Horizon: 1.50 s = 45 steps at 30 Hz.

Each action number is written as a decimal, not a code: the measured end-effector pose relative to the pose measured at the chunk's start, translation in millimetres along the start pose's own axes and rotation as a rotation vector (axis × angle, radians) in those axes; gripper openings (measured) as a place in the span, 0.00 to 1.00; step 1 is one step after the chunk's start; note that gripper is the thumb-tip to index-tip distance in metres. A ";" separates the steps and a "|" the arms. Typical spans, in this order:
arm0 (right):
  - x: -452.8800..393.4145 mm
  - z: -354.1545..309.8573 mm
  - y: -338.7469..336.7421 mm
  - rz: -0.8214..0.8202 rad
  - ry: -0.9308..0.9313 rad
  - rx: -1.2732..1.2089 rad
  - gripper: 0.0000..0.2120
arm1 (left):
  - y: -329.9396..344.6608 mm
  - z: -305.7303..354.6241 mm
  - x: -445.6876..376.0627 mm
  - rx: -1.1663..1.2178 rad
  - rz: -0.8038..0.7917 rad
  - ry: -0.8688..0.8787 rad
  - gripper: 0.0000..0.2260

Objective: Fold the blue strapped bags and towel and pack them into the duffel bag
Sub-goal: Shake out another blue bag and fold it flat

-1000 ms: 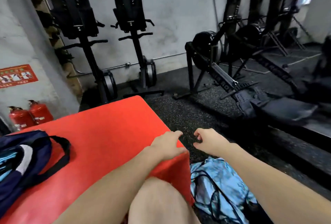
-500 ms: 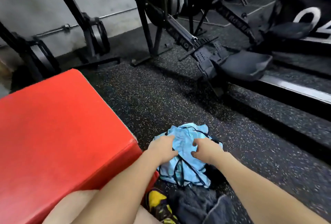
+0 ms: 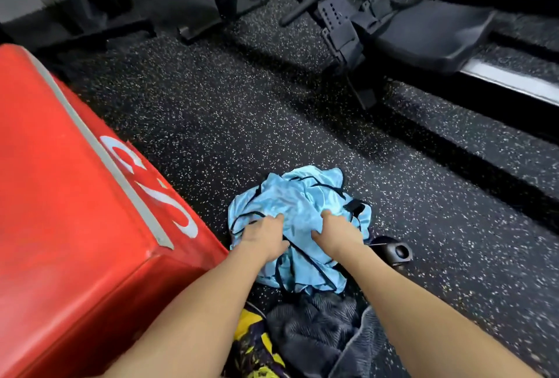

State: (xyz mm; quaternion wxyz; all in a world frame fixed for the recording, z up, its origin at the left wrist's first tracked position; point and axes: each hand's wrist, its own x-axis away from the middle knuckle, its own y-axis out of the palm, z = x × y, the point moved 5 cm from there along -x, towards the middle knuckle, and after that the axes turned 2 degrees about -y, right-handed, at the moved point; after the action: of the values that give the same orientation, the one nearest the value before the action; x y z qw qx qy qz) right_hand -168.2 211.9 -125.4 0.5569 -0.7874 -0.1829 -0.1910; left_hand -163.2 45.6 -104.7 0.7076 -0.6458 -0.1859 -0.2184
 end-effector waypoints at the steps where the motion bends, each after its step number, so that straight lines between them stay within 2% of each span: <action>1: -5.5 1.9 3.0 0.005 0.024 -0.019 0.20 | 2.7 1.2 -5.1 0.002 0.002 0.005 0.26; 7: -28.3 8.6 21.3 -0.012 0.097 -0.098 0.20 | 5.0 0.4 -19.7 -0.007 0.018 0.023 0.26; 10: -29.7 12.1 26.1 -0.001 0.071 -0.108 0.06 | 3.4 -3.4 -18.7 0.006 0.022 0.013 0.26; 14: -22.9 12.0 23.1 0.026 0.036 -0.148 0.07 | -0.5 -7.4 -8.1 0.005 0.041 0.016 0.26; 21: 7.5 -10.4 -11.4 0.044 -0.026 -0.329 0.02 | -18.1 -13.5 30.3 0.027 0.069 -0.002 0.26; 31: 75.1 -79.6 -109.0 0.126 -0.180 -0.514 0.05 | -84.9 -26.5 108.0 0.128 0.244 -0.030 0.26; 35: 113.7 -113.0 -158.7 0.225 -0.234 -0.609 0.09 | -122.9 -26.8 141.5 0.160 0.329 -0.018 0.24; 38: 145.2 -140.8 -201.2 0.268 -0.290 -0.610 0.07 | -156.4 -27.9 166.7 0.218 0.406 -0.016 0.20; 42: 181.3 -176.7 -263.2 0.322 -0.381 -0.630 0.06 | -214.8 -35.1 203.4 0.284 0.539 -0.027 0.22; 45: 220.9 -213.5 -312.7 0.371 -0.481 -0.667 0.01 | -261.6 -47.7 236.8 0.334 0.641 -0.038 0.19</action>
State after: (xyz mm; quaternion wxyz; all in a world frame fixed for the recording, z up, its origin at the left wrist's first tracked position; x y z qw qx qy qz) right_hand -155.5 124.3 303.9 0.2392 -0.9652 -0.0915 0.0522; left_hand -109.9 -36.7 237.6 0.8323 -0.5508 -0.0202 0.0599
